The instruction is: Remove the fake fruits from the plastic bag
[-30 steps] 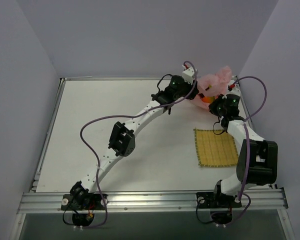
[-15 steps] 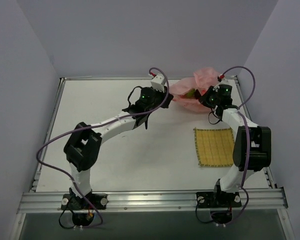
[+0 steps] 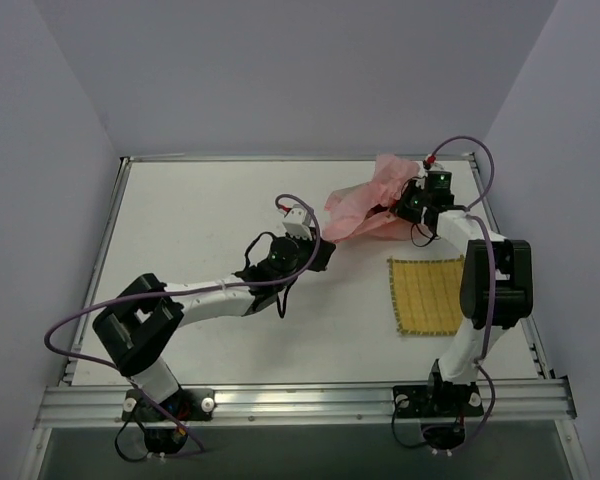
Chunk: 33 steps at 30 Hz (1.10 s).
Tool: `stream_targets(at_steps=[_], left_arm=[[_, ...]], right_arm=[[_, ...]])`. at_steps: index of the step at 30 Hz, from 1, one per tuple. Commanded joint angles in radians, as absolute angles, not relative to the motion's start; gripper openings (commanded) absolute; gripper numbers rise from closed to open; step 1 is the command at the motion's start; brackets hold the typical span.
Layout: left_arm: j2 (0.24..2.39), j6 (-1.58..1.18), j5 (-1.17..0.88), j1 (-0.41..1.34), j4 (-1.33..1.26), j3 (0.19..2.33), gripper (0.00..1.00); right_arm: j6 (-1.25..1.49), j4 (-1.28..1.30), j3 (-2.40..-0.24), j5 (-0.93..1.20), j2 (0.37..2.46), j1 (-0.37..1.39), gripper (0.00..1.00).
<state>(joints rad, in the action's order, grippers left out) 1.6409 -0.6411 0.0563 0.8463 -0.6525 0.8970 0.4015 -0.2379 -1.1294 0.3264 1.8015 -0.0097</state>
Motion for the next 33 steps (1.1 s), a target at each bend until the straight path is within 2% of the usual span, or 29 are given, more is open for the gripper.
stream_targets(at_steps=[1,4,6,8,12,14,16,17,19,20,21,23,25,27,33], left_arm=[[1.563,-0.675,0.207,0.888,-0.707,0.874,0.02],[1.580,-0.660,0.209,0.891,-0.677,0.919,0.02],[1.589,-0.614,0.206,0.893,-0.644,0.980,0.02],[1.600,-0.595,0.207,0.908,-0.617,1.012,0.02],[1.605,-0.597,0.245,0.949,-0.647,0.993,0.02],[1.597,-0.604,0.249,0.959,-0.657,0.954,0.02],[1.559,-0.595,0.230,0.959,-0.637,0.946,0.02],[1.542,-0.572,0.216,0.960,-0.600,0.963,0.10],[1.526,-0.497,0.169,0.962,-0.487,1.043,0.30],[1.537,-0.465,0.141,0.962,-0.374,1.145,0.57],[1.572,-0.412,0.103,0.963,-0.342,1.193,0.72],[1.627,-0.387,0.032,0.965,-0.214,1.349,0.93],[1.733,-0.380,0.000,0.969,-0.128,1.443,0.97],[1.837,-0.380,-0.057,0.971,-0.097,1.561,0.94],[2.041,-0.419,-0.109,0.954,-0.055,1.745,0.94]], right_arm=[[0.396,-0.223,-1.213,0.045,1.801,-0.063,0.00],[0.458,-0.254,-1.091,-0.029,1.654,-0.069,0.00],[0.482,-0.310,-0.933,-0.078,1.582,-0.072,0.00],[0.500,-0.328,-0.882,-0.129,1.555,-0.116,0.00],[0.505,-0.296,-1.012,-0.012,1.679,-0.163,0.00],[0.465,-0.279,-1.069,0.055,1.742,-0.118,0.00],[0.433,-0.233,-1.172,0.020,1.795,-0.078,0.00],[0.427,-0.224,-1.184,-0.024,1.801,-0.066,0.00],[0.445,-0.238,-1.157,-0.052,1.796,-0.067,0.00],[0.448,-0.256,-1.140,-0.061,1.790,-0.071,0.00],[0.449,-0.268,-1.123,-0.057,1.775,-0.074,0.00],[0.448,-0.299,-1.074,-0.051,1.756,-0.075,0.00],[0.454,-0.304,-1.054,-0.034,1.732,-0.080,0.00],[0.463,-0.313,-1.046,-0.011,1.715,-0.092,0.00],[0.476,-0.322,-1.034,0.080,1.706,-0.121,0.00]])
